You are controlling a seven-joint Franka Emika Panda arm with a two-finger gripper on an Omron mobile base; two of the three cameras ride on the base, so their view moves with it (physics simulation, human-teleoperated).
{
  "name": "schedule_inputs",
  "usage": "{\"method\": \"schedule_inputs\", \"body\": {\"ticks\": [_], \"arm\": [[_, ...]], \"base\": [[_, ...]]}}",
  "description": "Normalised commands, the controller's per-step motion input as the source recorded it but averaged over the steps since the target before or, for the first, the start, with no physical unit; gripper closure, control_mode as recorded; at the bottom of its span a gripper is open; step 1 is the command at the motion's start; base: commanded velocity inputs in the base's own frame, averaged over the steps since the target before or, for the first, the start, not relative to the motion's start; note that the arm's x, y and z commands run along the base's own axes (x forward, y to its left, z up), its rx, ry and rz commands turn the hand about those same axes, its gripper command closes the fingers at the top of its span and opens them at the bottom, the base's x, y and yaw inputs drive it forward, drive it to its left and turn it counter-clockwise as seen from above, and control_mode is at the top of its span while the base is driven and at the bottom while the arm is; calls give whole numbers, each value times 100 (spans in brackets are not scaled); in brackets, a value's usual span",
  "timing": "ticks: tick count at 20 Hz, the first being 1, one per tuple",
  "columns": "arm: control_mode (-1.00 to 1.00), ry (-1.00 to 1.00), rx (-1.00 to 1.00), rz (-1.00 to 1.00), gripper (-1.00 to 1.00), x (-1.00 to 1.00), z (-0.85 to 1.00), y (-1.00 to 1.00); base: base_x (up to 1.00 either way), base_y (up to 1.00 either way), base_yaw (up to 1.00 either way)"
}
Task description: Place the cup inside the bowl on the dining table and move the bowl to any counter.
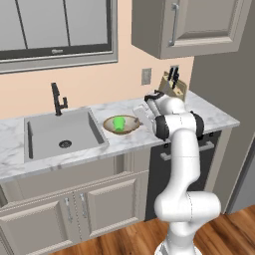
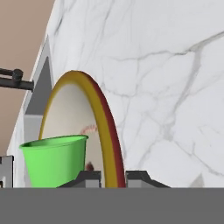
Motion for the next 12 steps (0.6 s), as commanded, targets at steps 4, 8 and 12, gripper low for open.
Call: {"method": "schedule_inputs", "body": {"ticks": [4,8,12], "arm": [[-100,0,-1,0,100,0,-24,0],[-100,0,0,0,100,0,0,0],[-100,0,0,0,100,0,0,0]], "base": [[0,0,0],[0,0,0],[0,0,0]]}}
